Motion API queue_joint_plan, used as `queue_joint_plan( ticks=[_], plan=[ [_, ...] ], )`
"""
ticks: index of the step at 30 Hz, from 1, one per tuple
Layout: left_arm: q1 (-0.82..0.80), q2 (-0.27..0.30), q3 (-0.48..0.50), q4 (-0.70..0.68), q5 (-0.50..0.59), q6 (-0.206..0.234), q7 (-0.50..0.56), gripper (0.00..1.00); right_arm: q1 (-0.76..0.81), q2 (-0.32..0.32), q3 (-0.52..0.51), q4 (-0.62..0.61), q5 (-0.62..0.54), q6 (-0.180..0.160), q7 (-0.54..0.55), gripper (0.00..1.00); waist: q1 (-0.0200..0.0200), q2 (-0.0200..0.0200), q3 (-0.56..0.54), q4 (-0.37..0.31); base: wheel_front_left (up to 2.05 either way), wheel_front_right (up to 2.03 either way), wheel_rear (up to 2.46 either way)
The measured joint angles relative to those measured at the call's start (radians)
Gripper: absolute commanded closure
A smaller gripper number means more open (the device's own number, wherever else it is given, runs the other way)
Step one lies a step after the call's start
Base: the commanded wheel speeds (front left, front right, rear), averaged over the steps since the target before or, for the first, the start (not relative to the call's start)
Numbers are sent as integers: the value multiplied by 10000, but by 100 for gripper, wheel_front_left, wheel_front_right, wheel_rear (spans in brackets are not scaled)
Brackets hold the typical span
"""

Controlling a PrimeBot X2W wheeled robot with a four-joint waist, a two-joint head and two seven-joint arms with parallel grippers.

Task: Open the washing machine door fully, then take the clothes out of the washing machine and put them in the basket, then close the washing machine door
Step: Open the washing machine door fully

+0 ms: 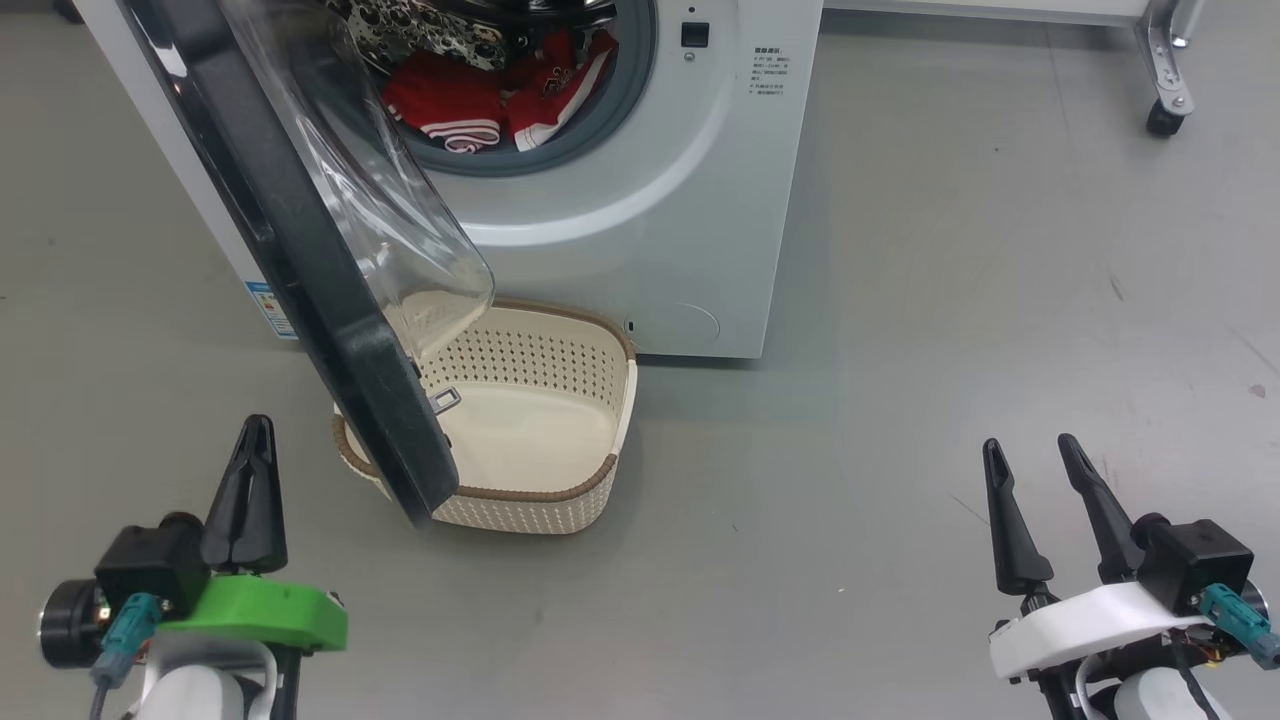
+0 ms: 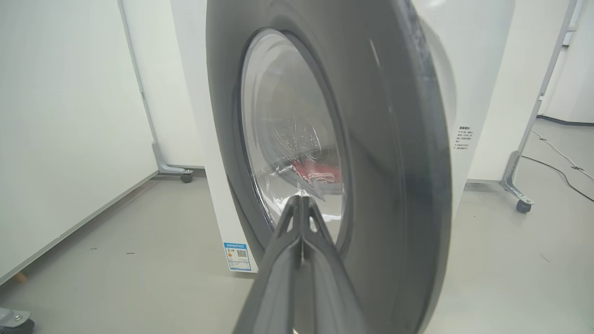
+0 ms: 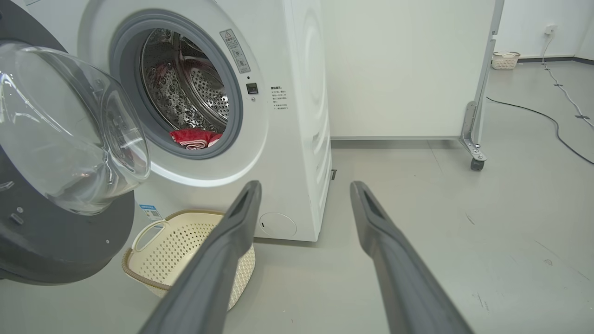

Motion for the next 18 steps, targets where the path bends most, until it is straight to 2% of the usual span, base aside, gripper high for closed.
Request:
queue_joint_plan(
  ticks=[18],
  plan=[
    [-1957,-27,481,-1793,-186,-100,-48,100,-2,196,-96,159,-236,142,0,0,0,0,-149,7,0,0,0]
  ],
)
